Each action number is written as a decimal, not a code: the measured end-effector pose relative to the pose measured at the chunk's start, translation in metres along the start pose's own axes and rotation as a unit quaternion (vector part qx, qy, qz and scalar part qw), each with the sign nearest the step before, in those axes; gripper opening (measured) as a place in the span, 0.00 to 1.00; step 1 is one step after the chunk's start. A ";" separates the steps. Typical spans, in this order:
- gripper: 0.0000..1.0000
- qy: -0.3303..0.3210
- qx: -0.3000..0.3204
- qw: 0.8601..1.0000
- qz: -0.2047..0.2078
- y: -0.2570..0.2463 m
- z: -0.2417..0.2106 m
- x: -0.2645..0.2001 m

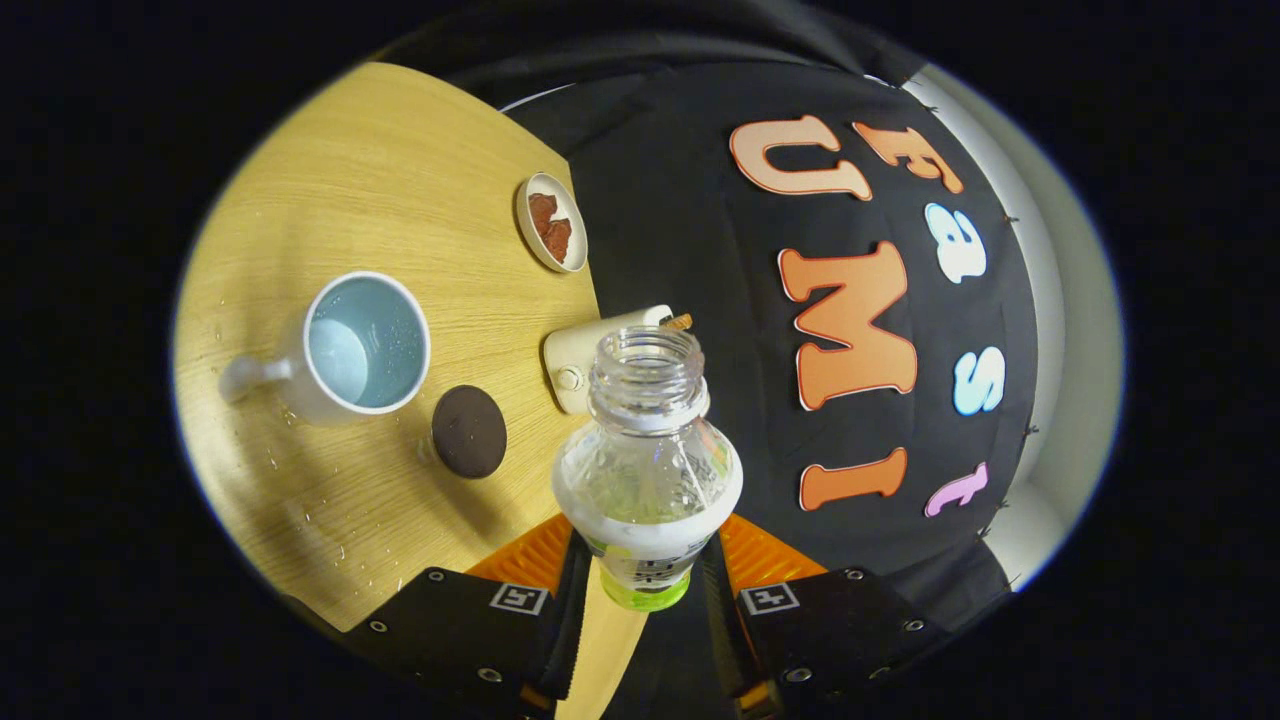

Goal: Take the bottle from table, then pour the juice into the cup, finally place the bottle on the coaster

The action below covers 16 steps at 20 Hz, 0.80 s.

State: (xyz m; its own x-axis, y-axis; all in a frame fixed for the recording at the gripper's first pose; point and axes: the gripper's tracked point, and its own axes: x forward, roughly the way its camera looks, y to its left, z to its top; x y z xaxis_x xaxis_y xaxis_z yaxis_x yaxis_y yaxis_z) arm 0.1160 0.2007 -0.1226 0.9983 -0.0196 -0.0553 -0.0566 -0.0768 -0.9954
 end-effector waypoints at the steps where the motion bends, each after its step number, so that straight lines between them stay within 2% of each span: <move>1: 0.55 -0.006 -0.019 1.000 -0.005 -0.001 0.004 0.001; 5: 0.55 -0.024 -0.080 0.996 -0.023 0.001 0.012 0.004; 16: 0.55 -0.039 -0.164 0.985 -0.047 -0.014 0.015 0.018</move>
State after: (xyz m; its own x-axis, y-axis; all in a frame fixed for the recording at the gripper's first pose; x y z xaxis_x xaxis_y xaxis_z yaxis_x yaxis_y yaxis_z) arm 0.1355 0.2166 -0.1110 0.9969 0.0774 0.0167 0.0459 -0.3928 -0.9185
